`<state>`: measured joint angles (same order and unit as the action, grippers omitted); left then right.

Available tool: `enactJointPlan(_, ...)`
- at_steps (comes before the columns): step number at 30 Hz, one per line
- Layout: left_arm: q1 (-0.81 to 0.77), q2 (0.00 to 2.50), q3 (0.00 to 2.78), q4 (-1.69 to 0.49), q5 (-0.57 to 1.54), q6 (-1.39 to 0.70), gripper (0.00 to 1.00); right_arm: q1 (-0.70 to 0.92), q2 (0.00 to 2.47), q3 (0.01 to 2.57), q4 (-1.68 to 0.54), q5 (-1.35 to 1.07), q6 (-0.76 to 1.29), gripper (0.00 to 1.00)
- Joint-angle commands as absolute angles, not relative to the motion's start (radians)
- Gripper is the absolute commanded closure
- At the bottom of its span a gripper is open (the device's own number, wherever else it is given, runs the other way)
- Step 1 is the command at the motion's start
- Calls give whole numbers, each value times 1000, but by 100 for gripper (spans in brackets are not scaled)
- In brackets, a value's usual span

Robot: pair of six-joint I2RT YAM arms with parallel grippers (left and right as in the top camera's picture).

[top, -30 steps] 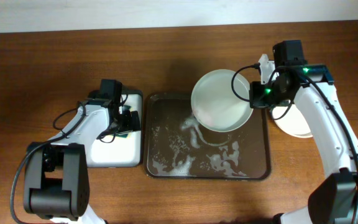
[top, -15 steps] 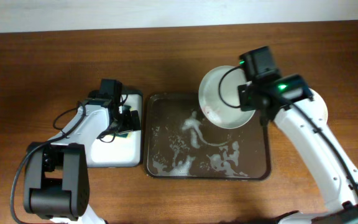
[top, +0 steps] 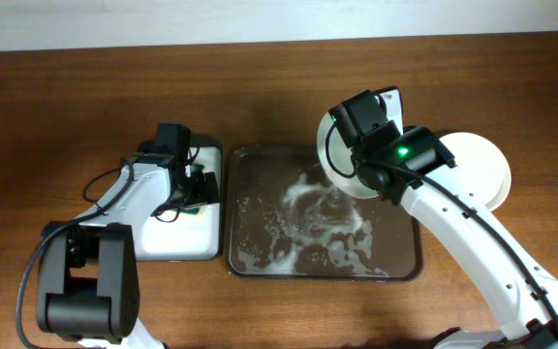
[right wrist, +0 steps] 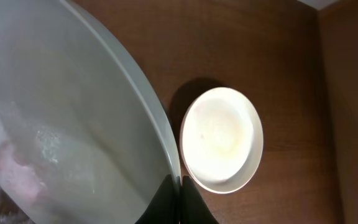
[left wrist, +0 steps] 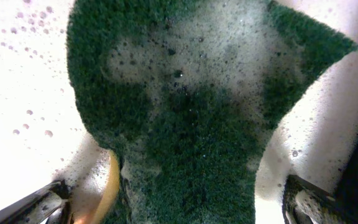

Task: Clean dirty plates on tray and stack at the side
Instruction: 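Carry the plate right and lower it onto the plate stack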

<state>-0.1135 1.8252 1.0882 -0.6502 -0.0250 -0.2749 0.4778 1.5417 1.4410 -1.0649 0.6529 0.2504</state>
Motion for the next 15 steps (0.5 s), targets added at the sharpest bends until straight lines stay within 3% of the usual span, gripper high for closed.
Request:
enactJointPlan(1,-109,1831,1080,-648,-14,-263,0,478,1545,1449,-1060,599,223,96)
enactJointPlan(6,-109,1831,1080,-648,-14,-264,0,477,1545,1449,-1068,780,364,96)
enactJointPlan(11,-109,1831,1080,-645,-14,-264,0,478,1545,1449,-1047,702,210,96)
enactJointPlan(15,-109,1831,1080,-645,-14,-264,0,478,1545,1449,-1057,817,306,96)
